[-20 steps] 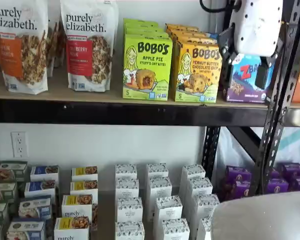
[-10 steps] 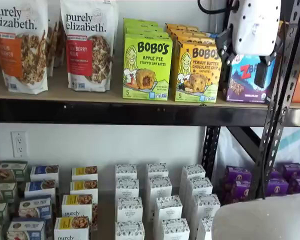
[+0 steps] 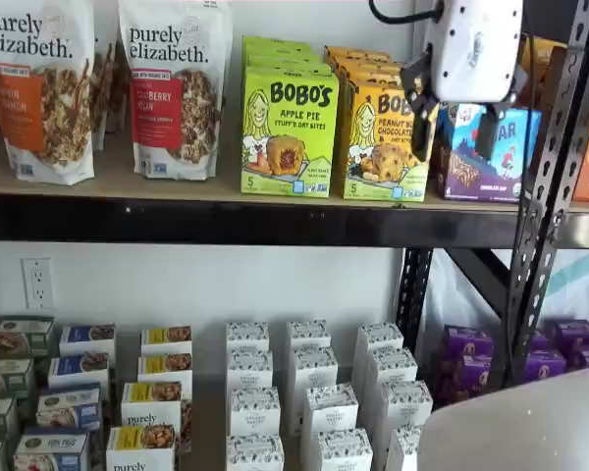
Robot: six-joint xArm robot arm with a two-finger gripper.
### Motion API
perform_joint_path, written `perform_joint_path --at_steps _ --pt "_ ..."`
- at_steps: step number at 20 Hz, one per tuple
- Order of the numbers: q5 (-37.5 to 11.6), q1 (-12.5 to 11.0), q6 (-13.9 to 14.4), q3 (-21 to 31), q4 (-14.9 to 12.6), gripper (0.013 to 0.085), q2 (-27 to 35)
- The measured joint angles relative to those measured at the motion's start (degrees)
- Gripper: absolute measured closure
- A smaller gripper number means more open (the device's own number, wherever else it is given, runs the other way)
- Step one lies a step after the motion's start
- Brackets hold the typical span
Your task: Pick up the orange box on the top shelf, the fifth box from the left
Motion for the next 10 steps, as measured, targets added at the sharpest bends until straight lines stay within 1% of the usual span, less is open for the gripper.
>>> perform_joint_path --at_steps 2,4,7,10 --pt "-1.7 0.9 0.7 -0.3 -1.1 0.0130 1.5" --pt "-3.3 0.9 0.7 -0.8 -1.5 0.0130 3.1" --pt "-6.7 0.6 0.6 -1.1 -2.2 0.0130 4.9" --pt "-11.0 -0.5 -0.1 -2.0 -2.3 0.0130 7.3"
